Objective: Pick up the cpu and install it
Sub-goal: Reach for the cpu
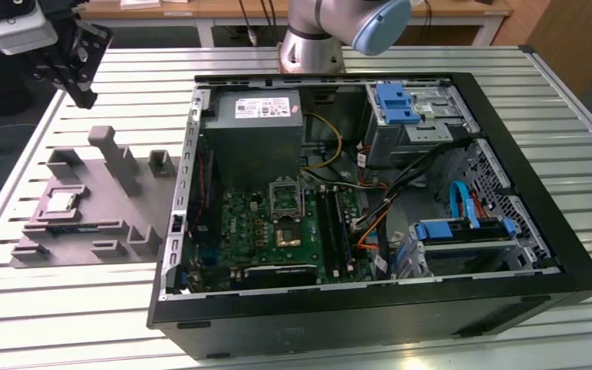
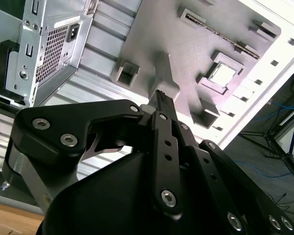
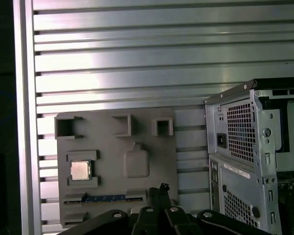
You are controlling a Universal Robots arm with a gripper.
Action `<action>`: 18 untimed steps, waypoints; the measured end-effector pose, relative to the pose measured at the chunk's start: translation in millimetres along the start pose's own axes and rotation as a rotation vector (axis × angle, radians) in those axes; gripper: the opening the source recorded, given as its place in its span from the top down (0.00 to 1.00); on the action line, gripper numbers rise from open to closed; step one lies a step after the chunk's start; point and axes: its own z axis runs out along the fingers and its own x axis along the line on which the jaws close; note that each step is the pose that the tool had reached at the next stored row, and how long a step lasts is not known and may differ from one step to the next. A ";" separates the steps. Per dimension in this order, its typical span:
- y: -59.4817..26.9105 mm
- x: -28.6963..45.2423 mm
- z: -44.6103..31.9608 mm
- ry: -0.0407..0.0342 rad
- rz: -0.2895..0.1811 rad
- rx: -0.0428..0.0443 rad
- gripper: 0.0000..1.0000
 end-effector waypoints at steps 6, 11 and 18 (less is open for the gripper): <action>-0.2 3.0 0.1 0.0000 0.000 0.0000 0.89; -0.5 6.5 0.3 0.0000 0.000 0.0000 0.89; -1.0 13.5 0.5 0.0000 0.000 0.0000 0.89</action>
